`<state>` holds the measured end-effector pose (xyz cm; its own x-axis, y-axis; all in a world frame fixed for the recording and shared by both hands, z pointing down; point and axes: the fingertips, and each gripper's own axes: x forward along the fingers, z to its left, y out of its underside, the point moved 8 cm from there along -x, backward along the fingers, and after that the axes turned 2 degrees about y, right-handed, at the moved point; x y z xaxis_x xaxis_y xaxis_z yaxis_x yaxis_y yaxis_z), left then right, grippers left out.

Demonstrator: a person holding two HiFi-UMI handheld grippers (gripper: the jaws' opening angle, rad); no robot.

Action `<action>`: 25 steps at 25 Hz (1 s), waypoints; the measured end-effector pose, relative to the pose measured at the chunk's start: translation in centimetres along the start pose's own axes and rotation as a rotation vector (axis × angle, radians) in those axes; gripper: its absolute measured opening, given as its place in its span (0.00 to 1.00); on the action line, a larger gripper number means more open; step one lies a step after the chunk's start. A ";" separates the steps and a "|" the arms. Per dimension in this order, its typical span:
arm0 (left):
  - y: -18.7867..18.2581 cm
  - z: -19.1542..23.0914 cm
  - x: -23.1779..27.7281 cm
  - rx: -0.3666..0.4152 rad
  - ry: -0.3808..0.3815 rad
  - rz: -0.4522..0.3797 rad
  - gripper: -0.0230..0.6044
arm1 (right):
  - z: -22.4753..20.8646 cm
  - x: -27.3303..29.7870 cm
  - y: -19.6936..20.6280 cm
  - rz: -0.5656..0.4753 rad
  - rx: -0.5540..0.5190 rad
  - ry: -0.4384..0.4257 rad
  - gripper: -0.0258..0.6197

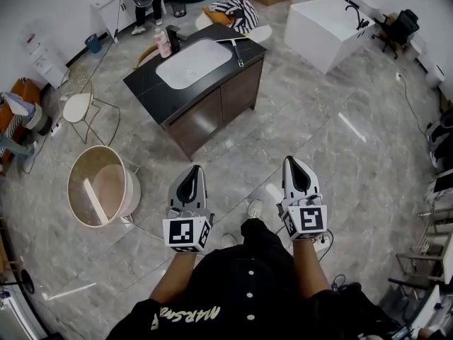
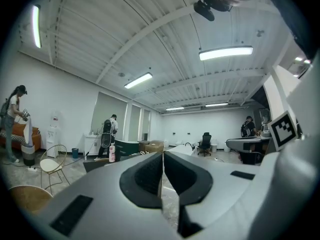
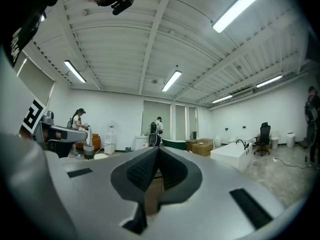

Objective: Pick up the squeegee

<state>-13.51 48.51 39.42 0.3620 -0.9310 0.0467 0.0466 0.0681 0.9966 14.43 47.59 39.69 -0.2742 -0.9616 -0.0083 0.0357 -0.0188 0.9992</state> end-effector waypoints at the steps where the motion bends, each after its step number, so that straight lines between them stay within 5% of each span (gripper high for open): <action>1: 0.1 0.1 0.4 0.000 0.003 -0.001 0.07 | -0.1 0.4 0.1 0.000 0.003 0.004 0.03; 25: -1.6 3.0 21.5 0.028 -0.073 -0.009 0.07 | -10.7 21.4 0.8 -0.025 0.020 -0.075 0.03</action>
<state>-8.62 27.35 39.03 0.2931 -0.9552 0.0418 0.0235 0.0509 0.9984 18.93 24.09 39.90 -0.3456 -0.9379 -0.0306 0.0095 -0.0361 0.9993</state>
